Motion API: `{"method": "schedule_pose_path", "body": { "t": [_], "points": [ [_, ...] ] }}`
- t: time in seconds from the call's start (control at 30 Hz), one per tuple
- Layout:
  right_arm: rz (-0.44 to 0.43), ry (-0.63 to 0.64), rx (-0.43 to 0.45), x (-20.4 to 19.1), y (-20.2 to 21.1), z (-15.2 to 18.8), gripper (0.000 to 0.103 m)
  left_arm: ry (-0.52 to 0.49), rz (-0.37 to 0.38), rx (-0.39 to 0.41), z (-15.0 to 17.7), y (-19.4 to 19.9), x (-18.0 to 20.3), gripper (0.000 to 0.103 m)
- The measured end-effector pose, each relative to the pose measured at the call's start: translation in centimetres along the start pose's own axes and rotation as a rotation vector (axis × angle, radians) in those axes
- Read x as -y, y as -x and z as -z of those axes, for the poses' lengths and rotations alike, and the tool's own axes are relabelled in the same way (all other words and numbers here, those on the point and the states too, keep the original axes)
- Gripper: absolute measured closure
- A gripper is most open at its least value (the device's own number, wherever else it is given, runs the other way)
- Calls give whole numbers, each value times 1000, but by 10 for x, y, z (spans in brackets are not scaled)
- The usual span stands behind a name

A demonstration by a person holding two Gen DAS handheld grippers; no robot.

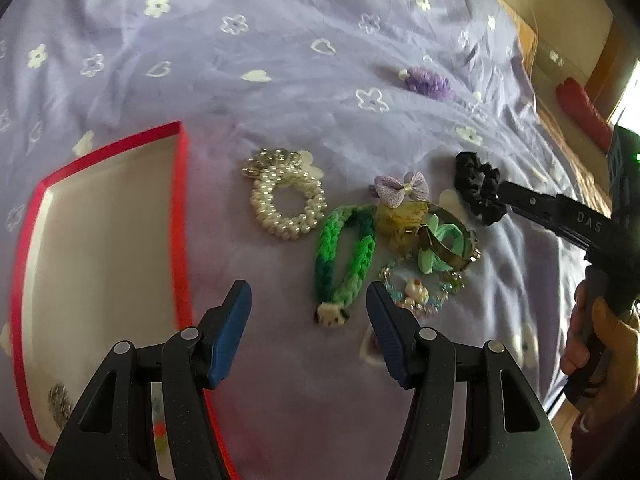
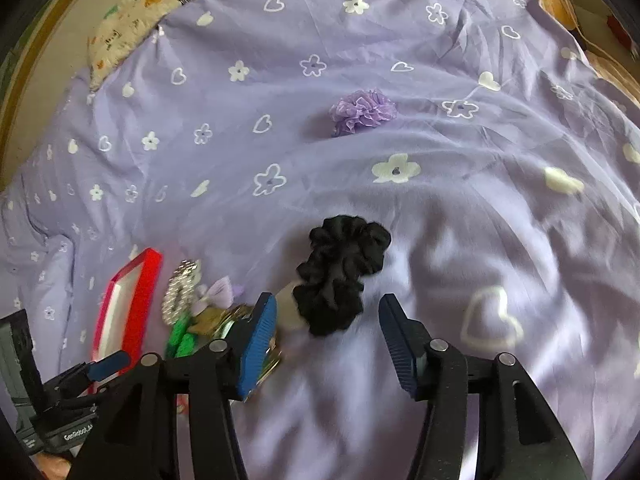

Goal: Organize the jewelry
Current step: 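Grasp the green braided bracelet with the left tool while the right tool grasps the black scrunchie, then carry the bracelet and scrunchie into the red box and open both tools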

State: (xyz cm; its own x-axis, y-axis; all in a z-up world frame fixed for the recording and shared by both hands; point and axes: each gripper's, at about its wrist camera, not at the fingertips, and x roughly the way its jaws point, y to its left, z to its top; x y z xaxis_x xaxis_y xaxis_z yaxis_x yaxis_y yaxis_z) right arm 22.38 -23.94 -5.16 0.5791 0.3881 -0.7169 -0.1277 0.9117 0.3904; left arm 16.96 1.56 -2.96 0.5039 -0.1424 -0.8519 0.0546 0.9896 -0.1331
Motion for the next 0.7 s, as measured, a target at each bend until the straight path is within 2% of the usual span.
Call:
{"method": "schedule_pose_path", "body": {
  "t": [0.17,0.2,0.23,0.27,0.3,0.33,0.53,0.7],
  "points": [
    [12,10,-26,1,-25,-5,48,-34,3,-45,-8,-27,9,46],
    [23,16,-30,1,-29,-5,52,-34,7,-58,-8,-32,10,55],
    [33,24,-27,1,-32,-4,58,-33,13,-67,-7,-37,10,65],
    [41,30,-21,1,-34,-3,80,-34,15,-65,-7,-39,10,68],
    [41,29,-20,2,-35,-3,93,-38,19,-57,-7,-38,10,79],
    [38,23,-15,3,-34,-3,93,-42,27,-51,-8,-37,10,84],
    [-4,15,46,1,-12,-3,96,-23,46,-11,-5,-21,4,85],
    [-64,31,73,-17,13,-1,96,14,61,30,2,2,-6,85]
  ]
}}
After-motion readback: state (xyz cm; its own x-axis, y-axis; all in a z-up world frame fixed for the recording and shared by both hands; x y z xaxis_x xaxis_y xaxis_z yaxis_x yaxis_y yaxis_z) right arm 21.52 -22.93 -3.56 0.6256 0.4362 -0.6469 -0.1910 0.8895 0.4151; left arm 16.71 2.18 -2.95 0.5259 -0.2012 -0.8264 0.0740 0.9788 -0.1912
